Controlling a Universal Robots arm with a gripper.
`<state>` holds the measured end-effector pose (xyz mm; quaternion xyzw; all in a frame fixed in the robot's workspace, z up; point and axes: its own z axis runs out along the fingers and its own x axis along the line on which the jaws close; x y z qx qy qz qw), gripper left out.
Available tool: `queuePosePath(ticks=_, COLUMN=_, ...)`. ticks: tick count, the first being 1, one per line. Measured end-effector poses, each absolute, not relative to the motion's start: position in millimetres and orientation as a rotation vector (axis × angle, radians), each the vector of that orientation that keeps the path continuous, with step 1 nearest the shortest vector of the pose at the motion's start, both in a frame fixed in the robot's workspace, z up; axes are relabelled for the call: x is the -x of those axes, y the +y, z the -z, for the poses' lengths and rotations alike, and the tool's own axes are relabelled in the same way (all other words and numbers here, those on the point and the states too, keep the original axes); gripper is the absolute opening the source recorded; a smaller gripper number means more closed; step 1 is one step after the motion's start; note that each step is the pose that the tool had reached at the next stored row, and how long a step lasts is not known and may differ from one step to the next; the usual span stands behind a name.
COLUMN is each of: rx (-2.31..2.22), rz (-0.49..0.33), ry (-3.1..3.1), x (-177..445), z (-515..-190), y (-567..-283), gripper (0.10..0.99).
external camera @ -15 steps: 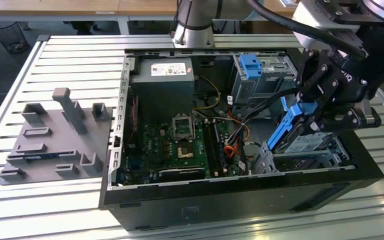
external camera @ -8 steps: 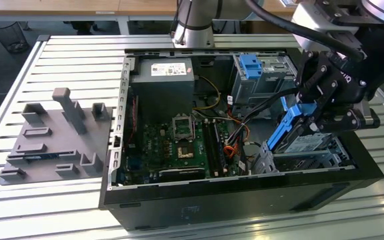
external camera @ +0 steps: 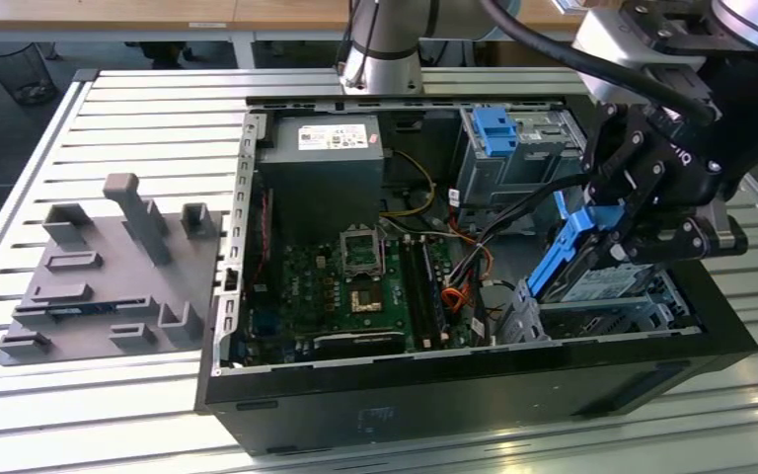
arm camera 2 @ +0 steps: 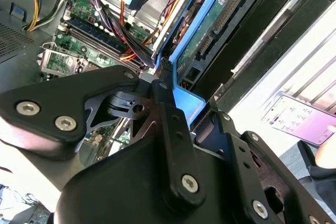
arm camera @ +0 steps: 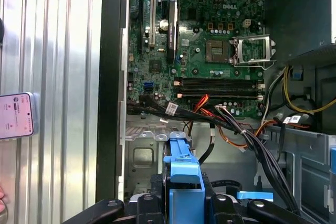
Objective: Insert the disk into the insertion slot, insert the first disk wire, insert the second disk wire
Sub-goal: 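Insert the disk into the insertion slot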
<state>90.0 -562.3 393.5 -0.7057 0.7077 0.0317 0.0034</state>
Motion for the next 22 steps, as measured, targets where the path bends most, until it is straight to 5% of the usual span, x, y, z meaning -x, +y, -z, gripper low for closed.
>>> queuePosePath(ticks=22, rx=2.212, rz=-0.099, ry=2.219, x=-90.0, z=-388.2, y=-562.3, gripper=0.365)
